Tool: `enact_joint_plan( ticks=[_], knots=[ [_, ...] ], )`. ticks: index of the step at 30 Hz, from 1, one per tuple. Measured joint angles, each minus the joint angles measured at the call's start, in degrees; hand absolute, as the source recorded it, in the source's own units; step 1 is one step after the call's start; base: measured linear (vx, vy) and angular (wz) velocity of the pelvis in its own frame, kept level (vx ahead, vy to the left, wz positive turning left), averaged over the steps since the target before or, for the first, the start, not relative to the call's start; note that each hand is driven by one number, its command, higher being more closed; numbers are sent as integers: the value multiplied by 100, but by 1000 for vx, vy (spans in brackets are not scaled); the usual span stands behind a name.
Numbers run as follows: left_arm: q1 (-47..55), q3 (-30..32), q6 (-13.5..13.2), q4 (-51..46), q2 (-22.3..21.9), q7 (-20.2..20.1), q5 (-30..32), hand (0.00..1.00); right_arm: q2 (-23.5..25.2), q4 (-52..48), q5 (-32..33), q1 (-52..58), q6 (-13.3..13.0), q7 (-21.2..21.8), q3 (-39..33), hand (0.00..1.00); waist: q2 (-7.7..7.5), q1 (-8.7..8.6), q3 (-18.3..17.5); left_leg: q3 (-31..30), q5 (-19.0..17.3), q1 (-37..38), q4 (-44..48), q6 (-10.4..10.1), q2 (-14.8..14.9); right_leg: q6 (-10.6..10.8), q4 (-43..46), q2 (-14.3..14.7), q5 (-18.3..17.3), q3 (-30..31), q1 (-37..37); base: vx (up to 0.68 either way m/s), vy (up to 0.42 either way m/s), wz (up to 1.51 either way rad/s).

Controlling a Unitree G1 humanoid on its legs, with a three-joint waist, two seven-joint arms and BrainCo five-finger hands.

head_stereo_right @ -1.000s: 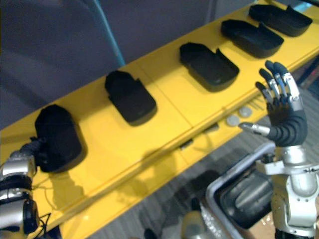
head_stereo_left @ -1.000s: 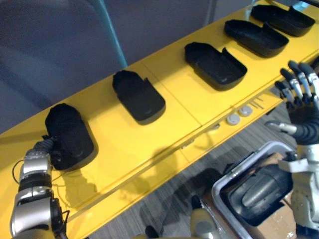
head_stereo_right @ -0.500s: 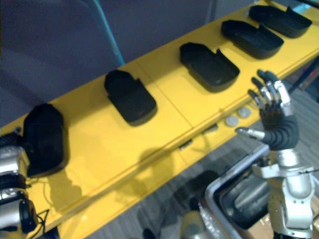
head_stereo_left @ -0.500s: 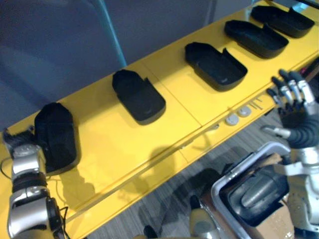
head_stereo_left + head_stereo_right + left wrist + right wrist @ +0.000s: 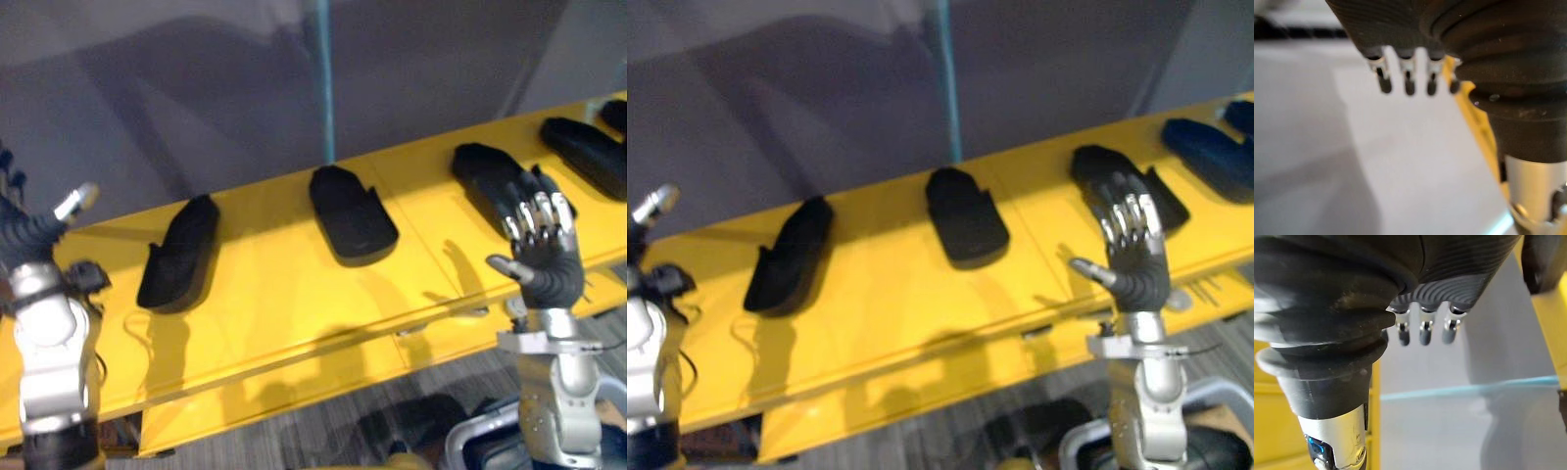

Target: Walk over and take plastic housings, then place them on the shelf

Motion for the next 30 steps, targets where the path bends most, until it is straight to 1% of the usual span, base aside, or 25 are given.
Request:
enact_joint_plan(
  ticks=[3,6,8,10,12,14,16,17,20,22,24,26,28,30],
  knots=[
    [449,358,-7,-87,-325,-30,132,0,154,3,-49,97,22,-25,-17,0,-16,96,-29,-119,18,-97,5,-1,-15,-5,-110,5,55,-72,8,-14,-10,14],
    [700,490,53,145,-572,18,229,0,287,3,-51,195,56,-60,-14,0,-24,128,-25,-133,22,-109,3,-2,-16,-3,-130,6,64,-95,13,6,5,4],
    [682,504,123,510,-574,102,228,0,293,9,-64,192,94,-142,-17,0,-38,127,-16,-131,22,-108,3,-2,-13,-5,-130,9,66,-96,14,0,0,0],
    [532,507,132,1111,-571,232,242,0,292,26,-103,193,123,-189,-21,0,-70,123,4,-126,21,-105,3,-3,-14,-5,-130,7,67,-94,13,0,0,0],
    [422,506,132,1367,-561,193,225,0,292,38,-108,192,123,-237,-24,0,-113,124,13,-120,21,-104,1,-3,-14,-5,-130,7,67,-87,9,0,0,0],
    [287,493,126,1717,-479,-5,210,0,283,81,-106,188,123,-241,-73,0,-167,110,10,-98,19,-95,-1,-3,-14,-5,-130,7,67,-64,3,-1,11,-4],
    [114,394,84,2262,-251,-187,189,0,223,192,-103,170,122,-224,-120,0,-188,87,-1,-72,18,-93,-2,-3,-15,-5,-129,6,67,-44,-9,-5,17,-7],
    [-51,207,65,2744,-13,-293,145,0,110,280,-95,169,124,-183,-122,0,-189,84,-1,0,15,-84,-2,-3,-13,-3,-126,7,68,-13,-28,-10,15,-11],
    [-291,28,0,3178,140,-451,142,0,-76,284,-45,154,126,-75,-123,0,-186,69,6,61,14,-95,-2,-1,-13,-3,-86,8,71,104,-123,-12,13,-18],
    [-590,-170,-49,3625,293,-573,98,0,-249,285,-40,101,126,34,-175,0,-177,24,35,144,13,-109,-1,2,-13,-3,-40,5,71,166,-204,-13,12,-16],
    [-769,-291,-136,3840,394,-677,114,0,-333,297,-38,-20,126,80,-232,0,-175,-78,163,165,11,-106,5,4,-15,-3,-4,-1,71,195,-231,-28,7,-12],
    [-900,-410,-222,3915,465,-820,124,0,-398,323,-37,-70,126,133,-261,0,-168,-96,172,218,10,-196,17,7,-12,-6,39,4,75,285,-381,-26,1,-16],
    [-1085,-471,-271,3960,468,-967,114,0,-505,330,-35,-71,126,144,-301,0,-145,-109,277,242,10,-187,17,8,-13,-5,60,4,81,315,-397,8,3,-7],
    [-1213,-640,-388,4103,507,-1160,101,0,-617,416,-17,-133,126,169,-348,0,-99,-155,352,270,10,-182,14,8,-12,-6,60,8,80,338,-410,12,3,-6]
  ],
)
